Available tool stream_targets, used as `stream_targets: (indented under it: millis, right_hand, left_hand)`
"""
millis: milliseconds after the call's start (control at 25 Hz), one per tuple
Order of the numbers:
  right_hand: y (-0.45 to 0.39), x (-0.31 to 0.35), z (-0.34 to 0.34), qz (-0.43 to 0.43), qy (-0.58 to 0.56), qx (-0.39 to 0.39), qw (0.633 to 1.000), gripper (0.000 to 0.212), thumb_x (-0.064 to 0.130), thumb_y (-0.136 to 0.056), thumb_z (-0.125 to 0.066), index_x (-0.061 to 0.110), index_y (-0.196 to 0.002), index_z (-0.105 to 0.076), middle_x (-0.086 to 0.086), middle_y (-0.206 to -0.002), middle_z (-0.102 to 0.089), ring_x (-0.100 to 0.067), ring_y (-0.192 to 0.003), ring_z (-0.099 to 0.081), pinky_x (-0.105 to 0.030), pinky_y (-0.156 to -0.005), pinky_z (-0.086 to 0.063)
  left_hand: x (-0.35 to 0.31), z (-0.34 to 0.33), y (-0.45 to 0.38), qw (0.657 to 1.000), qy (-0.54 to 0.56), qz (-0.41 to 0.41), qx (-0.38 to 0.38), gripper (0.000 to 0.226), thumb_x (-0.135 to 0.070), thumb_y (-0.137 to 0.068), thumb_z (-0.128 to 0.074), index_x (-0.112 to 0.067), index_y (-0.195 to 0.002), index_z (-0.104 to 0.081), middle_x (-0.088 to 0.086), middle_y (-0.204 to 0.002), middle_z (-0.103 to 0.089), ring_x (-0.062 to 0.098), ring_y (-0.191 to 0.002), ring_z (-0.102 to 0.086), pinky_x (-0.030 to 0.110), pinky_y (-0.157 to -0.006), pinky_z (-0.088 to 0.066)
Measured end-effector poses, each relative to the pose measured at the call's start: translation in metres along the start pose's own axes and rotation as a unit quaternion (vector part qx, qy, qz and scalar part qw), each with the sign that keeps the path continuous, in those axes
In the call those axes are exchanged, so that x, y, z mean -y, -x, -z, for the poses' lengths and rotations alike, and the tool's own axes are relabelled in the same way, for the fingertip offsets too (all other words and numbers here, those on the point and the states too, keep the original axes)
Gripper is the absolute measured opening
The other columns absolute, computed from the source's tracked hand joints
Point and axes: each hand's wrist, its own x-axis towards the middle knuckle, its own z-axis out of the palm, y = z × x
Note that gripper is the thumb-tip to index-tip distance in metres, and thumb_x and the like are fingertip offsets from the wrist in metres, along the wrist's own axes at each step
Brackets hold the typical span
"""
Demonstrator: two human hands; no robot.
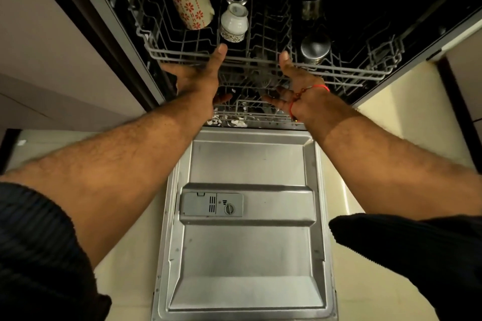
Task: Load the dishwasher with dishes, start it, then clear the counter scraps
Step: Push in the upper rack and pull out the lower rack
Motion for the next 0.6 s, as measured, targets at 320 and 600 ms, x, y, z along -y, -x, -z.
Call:
stream_targets:
  millis: [320,600]
  right_hand:
    - [0.017,-0.002,0.001,-0.008,0.065,-0.003,0.998,0.083,0.053,-0.067,-0.084,0.019,-0.133,-0.049,-0.011,-0.123,-0.055,-0.029,-0.101,-0.063,-0.057,-0.068,-0.060]
    - [0.018,0.000,0.008,-0.007,0.100,0.021,0.995,0.089,0.057,-0.067,-0.083,0.018,-0.137,-0.045,0.000,-0.100,-0.057,-0.027,-0.101,-0.062,-0.056,-0.073,-0.060]
  left_hand:
    - [-0.012,0.007,-0.002,0.994,-0.101,0.033,0.038,0.139,-0.070,-0.072,-0.075,-0.025,-0.153,0.029,0.002,-0.122,-0.063,0.025,-0.099,-0.070,0.036,-0.064,-0.062]
    - [-0.009,0.005,-0.002,0.994,-0.099,0.021,0.034,0.133,-0.072,-0.073,-0.073,-0.026,-0.156,0.021,0.000,-0.116,-0.063,0.021,-0.093,-0.070,0.037,-0.066,-0.063]
